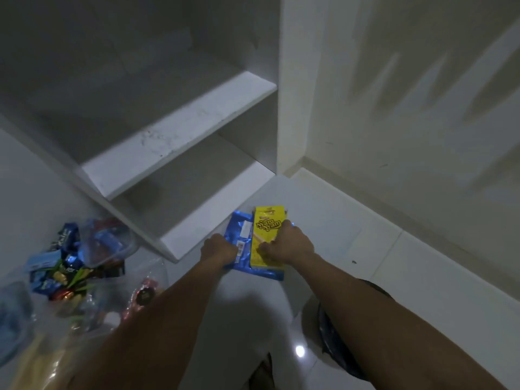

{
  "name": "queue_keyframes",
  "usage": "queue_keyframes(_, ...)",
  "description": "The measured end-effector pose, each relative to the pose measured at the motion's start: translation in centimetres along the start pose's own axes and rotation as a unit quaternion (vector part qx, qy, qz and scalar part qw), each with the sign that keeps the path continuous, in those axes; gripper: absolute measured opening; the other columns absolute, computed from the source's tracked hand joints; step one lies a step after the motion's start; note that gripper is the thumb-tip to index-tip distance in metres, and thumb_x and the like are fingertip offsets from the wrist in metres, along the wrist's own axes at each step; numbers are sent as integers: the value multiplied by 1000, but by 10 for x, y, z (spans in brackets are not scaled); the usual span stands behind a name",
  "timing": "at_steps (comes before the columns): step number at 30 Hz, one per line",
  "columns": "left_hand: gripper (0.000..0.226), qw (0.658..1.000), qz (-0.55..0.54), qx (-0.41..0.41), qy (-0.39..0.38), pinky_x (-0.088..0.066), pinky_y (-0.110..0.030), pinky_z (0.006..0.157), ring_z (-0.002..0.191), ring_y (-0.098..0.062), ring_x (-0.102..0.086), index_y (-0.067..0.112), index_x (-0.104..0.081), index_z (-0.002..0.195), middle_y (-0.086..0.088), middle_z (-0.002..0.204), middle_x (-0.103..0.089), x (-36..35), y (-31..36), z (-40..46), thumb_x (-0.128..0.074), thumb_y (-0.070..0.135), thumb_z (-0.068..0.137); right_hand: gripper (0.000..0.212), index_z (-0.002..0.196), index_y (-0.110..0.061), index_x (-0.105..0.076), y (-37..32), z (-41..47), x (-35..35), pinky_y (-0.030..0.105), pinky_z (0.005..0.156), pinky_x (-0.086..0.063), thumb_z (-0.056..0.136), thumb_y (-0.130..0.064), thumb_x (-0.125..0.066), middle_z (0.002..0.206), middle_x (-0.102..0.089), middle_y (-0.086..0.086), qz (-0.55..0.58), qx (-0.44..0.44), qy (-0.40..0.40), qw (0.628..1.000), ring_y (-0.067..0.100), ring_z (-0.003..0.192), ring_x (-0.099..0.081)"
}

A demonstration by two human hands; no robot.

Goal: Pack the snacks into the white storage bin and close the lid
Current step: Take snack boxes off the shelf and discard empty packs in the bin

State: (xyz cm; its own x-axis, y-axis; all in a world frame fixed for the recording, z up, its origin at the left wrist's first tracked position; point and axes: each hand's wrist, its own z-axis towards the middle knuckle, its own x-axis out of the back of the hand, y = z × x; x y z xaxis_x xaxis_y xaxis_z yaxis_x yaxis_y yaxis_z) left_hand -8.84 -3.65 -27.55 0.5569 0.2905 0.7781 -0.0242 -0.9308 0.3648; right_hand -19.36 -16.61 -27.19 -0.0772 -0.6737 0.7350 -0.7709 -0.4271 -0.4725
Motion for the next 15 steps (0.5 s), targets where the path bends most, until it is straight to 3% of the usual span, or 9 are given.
queue_keyframes(3, 48, 999, -29, 11, -13, -46, -39, 98, 118, -37, -54, -1, -50, 122, -22, 128, -55, -7, -8, 5, -62, 22, 82, 87, 133, -18, -30, -9, 3, -19, 43, 90, -48, 66, -59, -66, 137, -41, 13, -20, -16, -2, 1000, 33, 113, -56)
queue_keyframes(6, 45, 997, -69, 17, -2, -46, -37, 89, 113, -36, -57, 0, -49, 120, -20, 123, -58, -10, -12, 9, -62, 18, 80, 96, 134, -16, -28, -11, 5, -30, 44, 88, -47, 62, -65, -70, 136, -38, 12, -44, -28, 2, 999, 33, 114, -55)
queue_keyframes(11, 25, 992, -127, 11, -15, -53, -32, 73, 86, -32, -66, 4, -65, 97, -16, 99, -69, -12, -16, 15, -62, 13, 73, 99, 130, -16, -28, -10, 4, -36, 42, 85, -47, 58, -63, -76, 130, -40, 11, -56, -44, 20, 997, 32, 112, -55)
queue_keyframes(15, 7, 974, -223, 11, -40, -58, -39, 64, 72, -31, -64, 7, -59, 74, -16, 85, -66, -10, -11, 4, -64, 1, 73, 95, 128, -15, -27, -8, 2, -33, 41, 85, -47, 58, -56, -77, 127, -39, 11, -59, -60, 30, 996, 33, 111, -54)
